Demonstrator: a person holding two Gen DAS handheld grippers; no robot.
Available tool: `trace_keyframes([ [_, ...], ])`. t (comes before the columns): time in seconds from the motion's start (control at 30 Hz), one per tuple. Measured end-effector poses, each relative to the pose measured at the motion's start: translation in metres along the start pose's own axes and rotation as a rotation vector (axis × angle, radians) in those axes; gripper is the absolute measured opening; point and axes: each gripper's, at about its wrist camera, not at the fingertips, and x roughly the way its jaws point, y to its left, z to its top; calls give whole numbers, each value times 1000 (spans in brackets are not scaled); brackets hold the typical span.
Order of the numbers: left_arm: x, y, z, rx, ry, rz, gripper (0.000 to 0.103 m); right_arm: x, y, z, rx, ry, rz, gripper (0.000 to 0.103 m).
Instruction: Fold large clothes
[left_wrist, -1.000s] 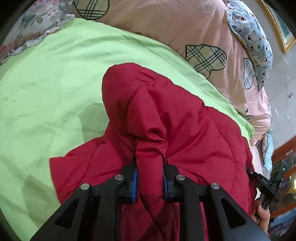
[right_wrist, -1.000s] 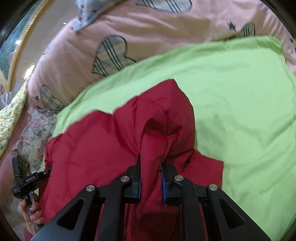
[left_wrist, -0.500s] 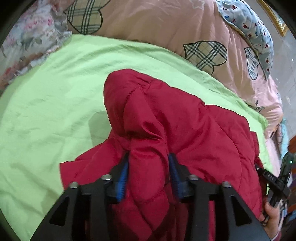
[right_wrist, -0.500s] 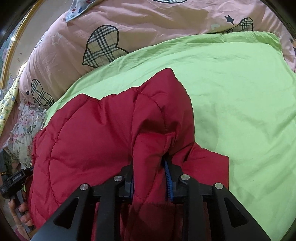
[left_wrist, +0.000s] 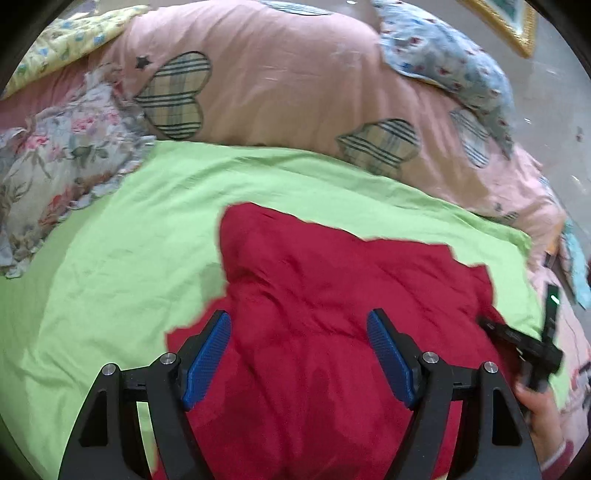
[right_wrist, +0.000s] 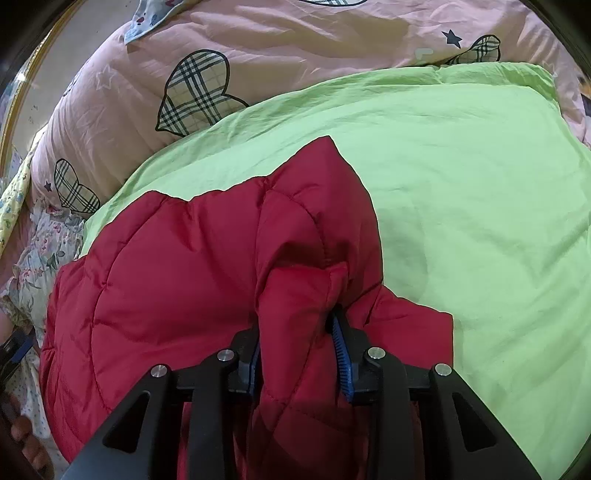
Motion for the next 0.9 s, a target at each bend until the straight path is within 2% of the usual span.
trace_keyframes([
  [0.17,0,-36,-42,49,67,-84,75,-1,0,0,2,-2,-4,32],
  [0.23,9,-44,-55,64,98,-74,75,-2,0,0,3,-1,-5,33],
  [0.33,21,-47,-68,87,122,-10,76,-12,2,0,-6,-15,-10,38],
  [0.43,25,-44,-72,72,133,-12,77,-39,5,-5,-4,-55,-11,45],
  [0.53,28,-46,-69,69,137,-14,77,-81,11,-17,-18,-141,1,59],
  [0.67,39,-44,-65,69,134,-9,77,-126,27,-37,-77,-224,40,59],
  [0.7,41,-44,-65,68,134,-8,77,-131,35,-42,-110,-219,65,59],
  [0.8,43,-44,-63,70,134,-3,77,-122,59,-57,-211,-132,117,60],
  [0.9,42,-42,-62,73,131,19,77,-97,70,-68,-262,-56,90,60],
])
